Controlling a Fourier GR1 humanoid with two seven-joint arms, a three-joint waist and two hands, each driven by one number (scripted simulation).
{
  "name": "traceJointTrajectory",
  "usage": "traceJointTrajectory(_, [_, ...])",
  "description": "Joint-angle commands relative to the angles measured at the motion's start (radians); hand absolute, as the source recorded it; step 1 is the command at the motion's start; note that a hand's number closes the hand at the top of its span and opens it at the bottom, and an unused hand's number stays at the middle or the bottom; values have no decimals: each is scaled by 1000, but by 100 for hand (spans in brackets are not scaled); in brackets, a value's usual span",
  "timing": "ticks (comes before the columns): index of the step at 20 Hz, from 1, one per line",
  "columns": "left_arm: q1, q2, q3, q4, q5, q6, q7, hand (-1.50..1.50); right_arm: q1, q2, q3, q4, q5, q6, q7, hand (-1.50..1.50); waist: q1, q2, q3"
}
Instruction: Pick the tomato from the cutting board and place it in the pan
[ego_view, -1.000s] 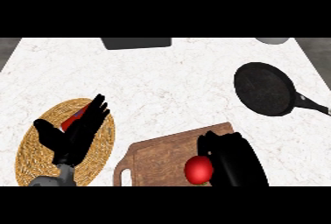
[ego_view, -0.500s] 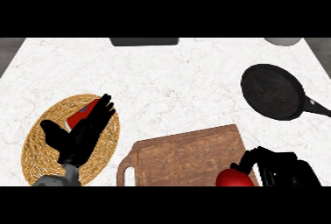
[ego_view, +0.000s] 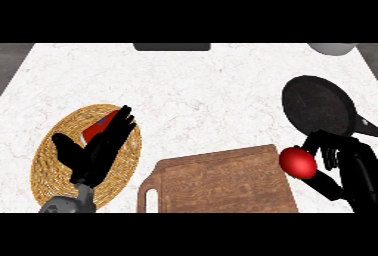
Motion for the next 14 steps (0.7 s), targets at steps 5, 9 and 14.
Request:
traceJointTrajectory(5, [-58, -1, 26, 26, -4, -15, 28, 0, -215, 136, -154, 487, -34, -75, -252, 150, 13, 4, 0])
traceJointTrajectory(9, [-7, -28, -8, 1, -25, -11, 6, 0, -361, 203, -245, 721, -64, -123, -353, 150, 21, 5, 0])
traceJointTrajectory(14, [-8, -5, 22, -16, -7, -33, 24, 0, -505, 204, -392, 1037, -202, -70, -604, 150, 29, 9, 1])
